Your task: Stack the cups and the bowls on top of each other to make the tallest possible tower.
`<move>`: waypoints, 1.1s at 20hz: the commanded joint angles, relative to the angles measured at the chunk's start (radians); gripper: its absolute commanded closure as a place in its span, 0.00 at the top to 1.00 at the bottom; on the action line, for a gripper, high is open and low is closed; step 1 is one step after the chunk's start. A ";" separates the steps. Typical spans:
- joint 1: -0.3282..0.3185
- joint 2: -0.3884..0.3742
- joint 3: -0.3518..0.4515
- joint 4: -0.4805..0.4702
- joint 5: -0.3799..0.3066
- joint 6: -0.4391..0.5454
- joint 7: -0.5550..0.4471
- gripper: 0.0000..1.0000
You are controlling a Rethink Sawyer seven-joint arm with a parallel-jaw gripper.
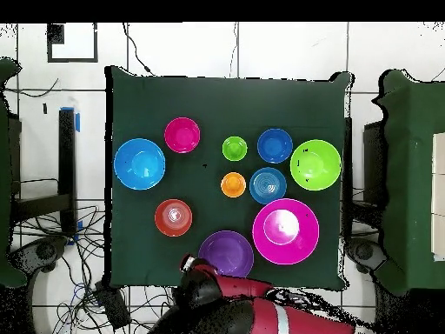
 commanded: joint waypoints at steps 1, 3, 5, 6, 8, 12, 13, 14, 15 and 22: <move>0.023 0.091 0.003 -0.163 -0.044 -0.072 0.074 1.00; 0.037 0.113 -0.011 -0.181 -0.046 -0.099 0.079 1.00; 0.050 0.130 -0.029 -0.196 -0.049 -0.119 0.080 1.00; 0.054 0.136 -0.036 -0.200 -0.050 -0.123 0.079 1.00; 0.063 0.143 -0.054 -0.209 -0.054 -0.125 0.076 1.00; 0.073 0.159 -0.070 -0.225 -0.060 -0.131 0.074 1.00; 0.075 0.163 -0.071 -0.227 -0.061 -0.133 0.076 1.00; 0.077 0.170 -0.068 -0.231 -0.061 -0.137 0.081 1.00; 0.081 0.174 -0.066 -0.229 -0.058 -0.143 0.087 1.00; 0.104 0.190 -0.059 -0.225 -0.044 -0.170 0.114 1.00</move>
